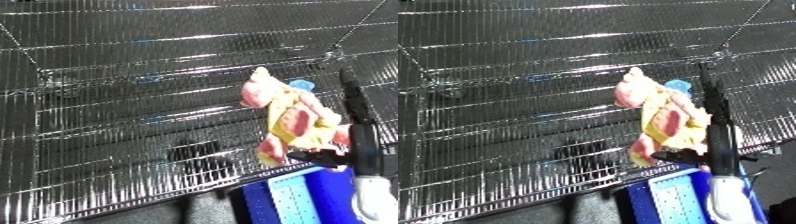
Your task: Pick up the object and place it into the box
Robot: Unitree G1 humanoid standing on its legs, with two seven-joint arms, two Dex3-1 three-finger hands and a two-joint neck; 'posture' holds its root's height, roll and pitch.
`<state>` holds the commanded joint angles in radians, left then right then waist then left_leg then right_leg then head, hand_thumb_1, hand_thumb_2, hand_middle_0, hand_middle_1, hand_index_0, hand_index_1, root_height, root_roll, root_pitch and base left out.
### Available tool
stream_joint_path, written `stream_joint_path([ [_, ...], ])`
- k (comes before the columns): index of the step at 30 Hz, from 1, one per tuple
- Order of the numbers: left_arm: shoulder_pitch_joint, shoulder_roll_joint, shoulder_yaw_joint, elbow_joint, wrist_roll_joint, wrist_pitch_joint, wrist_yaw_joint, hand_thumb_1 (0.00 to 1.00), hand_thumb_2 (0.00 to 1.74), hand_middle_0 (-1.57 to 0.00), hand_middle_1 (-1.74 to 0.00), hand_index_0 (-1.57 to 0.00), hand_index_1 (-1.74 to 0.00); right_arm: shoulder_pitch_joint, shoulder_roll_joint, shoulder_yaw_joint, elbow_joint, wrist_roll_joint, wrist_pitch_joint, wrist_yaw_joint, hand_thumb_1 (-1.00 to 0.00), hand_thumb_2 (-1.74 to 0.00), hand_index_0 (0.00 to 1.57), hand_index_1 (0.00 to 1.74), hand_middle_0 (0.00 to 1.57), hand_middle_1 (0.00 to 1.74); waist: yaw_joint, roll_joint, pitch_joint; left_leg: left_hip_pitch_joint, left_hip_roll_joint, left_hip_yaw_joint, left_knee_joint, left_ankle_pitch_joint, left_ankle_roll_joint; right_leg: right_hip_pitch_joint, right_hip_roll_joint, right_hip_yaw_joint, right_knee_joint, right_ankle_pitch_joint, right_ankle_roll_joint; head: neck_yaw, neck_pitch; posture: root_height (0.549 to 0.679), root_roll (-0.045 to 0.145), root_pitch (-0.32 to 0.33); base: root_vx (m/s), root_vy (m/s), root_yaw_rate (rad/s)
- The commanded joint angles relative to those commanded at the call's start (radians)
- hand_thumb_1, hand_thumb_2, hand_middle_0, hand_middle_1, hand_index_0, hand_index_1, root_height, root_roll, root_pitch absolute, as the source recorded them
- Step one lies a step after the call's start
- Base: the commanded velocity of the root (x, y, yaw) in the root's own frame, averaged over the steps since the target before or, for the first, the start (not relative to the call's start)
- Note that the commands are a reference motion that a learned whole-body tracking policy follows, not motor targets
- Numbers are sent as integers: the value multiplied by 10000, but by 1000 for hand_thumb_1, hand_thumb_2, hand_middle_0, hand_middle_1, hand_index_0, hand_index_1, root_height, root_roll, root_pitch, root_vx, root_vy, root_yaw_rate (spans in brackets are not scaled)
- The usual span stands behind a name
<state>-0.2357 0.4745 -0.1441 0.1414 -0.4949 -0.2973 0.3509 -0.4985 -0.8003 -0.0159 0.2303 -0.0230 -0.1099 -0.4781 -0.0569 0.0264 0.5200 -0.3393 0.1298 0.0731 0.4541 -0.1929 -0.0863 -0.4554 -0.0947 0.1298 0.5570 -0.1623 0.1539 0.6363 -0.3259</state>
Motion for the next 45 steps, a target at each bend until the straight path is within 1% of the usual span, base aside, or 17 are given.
stream_joint_path([
  [5,12,123,-191,167,-239,-70,-127,1000,1740,-1570,-1740,-1570,-1740,-719,-632,466,873,64,264,185,0,0,0,0,0,0,97,136,0,43,-37,19,-46,-7,-8,37,-29,-11,-52,35,-7,692,2,655,31,99,14,8,1],
  [10,-49,183,-397,318,-489,-143,-275,1000,1740,-1570,-1740,-1570,-1740,-1760,-1228,1325,2080,270,578,543,0,0,0,0,0,0,171,286,0,70,-69,30,-87,3,-25,59,-52,-11,-82,45,-12,1693,46,655,33,100,25,6,6],
  [15,67,268,-414,308,-838,-279,-393,1000,1740,-1570,-1740,-1570,-1740,-2829,-1511,2259,3437,488,782,896,0,0,0,0,0,0,240,450,0,98,-76,58,-94,-14,-44,68,-52,0,-72,43,-34,2497,119,656,35,104,28,2,-9],
  [19,217,311,-403,282,-993,-344,-444,1000,1740,-1570,-1740,-1570,-1740,-3622,-1539,2961,4643,434,951,1132,0,0,0,0,0,0,289,581,0,84,-78,60,-109,-2,-66,47,-46,1,-79,52,-50,2916,291,657,36,108,24,-1,-11],
  [22,335,378,-410,178,-1053,-363,-507,1000,1740,-1570,-1740,-1570,-1740,-4357,-1495,3561,5887,355,1073,1352,0,0,0,0,0,0,329,717,0,54,-89,55,-137,25,-78,23,-47,-10,-117,72,-61,3161,434,657,36,112,23,1,-3],
  [26,479,429,-409,62,-1126,-392,-570,1000,1740,-1570,-1740,-1570,-1740,-5011,-1389,4089,7207,270,1149,1592,0,0,0,0,0,0,374,883,0,21,-111,46,-161,45,-84,-12,-51,-17,-126,69,-80,3262,514,657,37,117,21,3,0],
  [31,615,405,-440,23,-1166,-365,-653,1000,1740,-1570,-1740,-1570,-1740,-5413,-1230,4513,8224,154,1169,1847,0,0,0,0,0,0,422,1030,0,3,-123,32,-188,67,-104,-23,-63,-33,-153,47,-88,3370,560,658,39,122,16,-3,7],
  [35,688,368,-449,28,-1202,-336,-690,1000,1740,-1570,-1740,-1570,-1740,-5638,-1049,4810,8818,31,1113,2034,0,0,0,0,0,0,452,1102,0,17,-118,14,-225,91,-120,3,-63,-61,-170,24,-93,3383,621,658,40,124,10,-5,9],
  [39,742,339,-399,56,-1223,-337,-669,1000,1740,-1570,-1740,-1570,-1740,-5612,-851,4966,9037,-75,1112,2168,-200,-348,314,348,314,348,461,1128,0,-20,-99,-22,-226,119,-143,14,-58,-98,-165,-8,-103,3300,582,659,40,125,6,-13,38],
  [45,781,254,-333,122,-1197,-312,-567,1000,1740,-1570,-1740,-1570,-1740,-5391,-615,4867,8922,-6,1061,2102,-500,-870,785,870,785,870,448,1077,0,-14,-55,-42,-261,155,-170,48,-48,-144,-179,-27,-99,3179,526,659,40,122,5,-11,27],
])
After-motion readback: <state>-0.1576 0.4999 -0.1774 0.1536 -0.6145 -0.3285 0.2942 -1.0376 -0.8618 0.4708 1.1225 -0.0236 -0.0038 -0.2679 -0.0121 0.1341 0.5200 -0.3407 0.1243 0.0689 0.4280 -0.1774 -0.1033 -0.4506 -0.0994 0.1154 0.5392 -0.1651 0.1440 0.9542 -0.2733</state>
